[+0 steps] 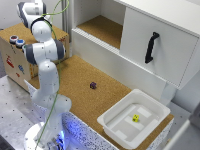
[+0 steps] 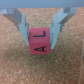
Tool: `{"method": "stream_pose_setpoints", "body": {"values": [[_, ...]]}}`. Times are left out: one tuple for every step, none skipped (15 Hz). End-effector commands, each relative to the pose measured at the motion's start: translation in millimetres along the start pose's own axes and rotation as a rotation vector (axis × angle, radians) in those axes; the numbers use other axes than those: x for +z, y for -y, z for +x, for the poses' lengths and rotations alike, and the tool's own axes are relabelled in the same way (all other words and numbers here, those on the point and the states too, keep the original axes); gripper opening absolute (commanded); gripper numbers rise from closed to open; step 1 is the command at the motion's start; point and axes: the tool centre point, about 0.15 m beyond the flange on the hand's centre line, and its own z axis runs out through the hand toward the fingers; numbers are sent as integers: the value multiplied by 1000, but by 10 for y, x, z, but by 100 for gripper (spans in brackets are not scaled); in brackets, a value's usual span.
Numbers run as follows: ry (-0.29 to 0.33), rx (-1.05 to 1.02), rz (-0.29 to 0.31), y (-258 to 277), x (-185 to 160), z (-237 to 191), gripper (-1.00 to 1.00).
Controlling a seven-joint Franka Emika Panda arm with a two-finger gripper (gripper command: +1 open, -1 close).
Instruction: Place the pink object on top of the drawer
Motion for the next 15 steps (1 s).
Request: {"method": "stream_pose_setpoints", "body": {"values": [[-3, 230, -259, -141, 9, 275, -100], [-18, 250, -254, -179, 12, 307, -100], [-27, 269, -213, -161, 50, 348, -100], [-26, 289, -165, -138, 109, 379, -100], [-29, 329, -128, -157, 166, 406, -100], [-29, 369, -96, -203, 211, 436, -100], [-40, 397, -102, -238, 205, 441, 100], [-51, 408, -78, -277, 175, 428, 100], [-59, 416, -55, -309, 142, 409, 100], [-71, 430, -30, -346, 84, 374, 100], [-80, 431, -23, -360, 31, 347, 100], [-94, 428, -3, -372, -43, 308, 100], [-98, 427, -4, -374, -66, 296, 100], [-98, 427, -4, -374, -66, 296, 100], [-98, 427, -4, -374, -66, 296, 100]]}}
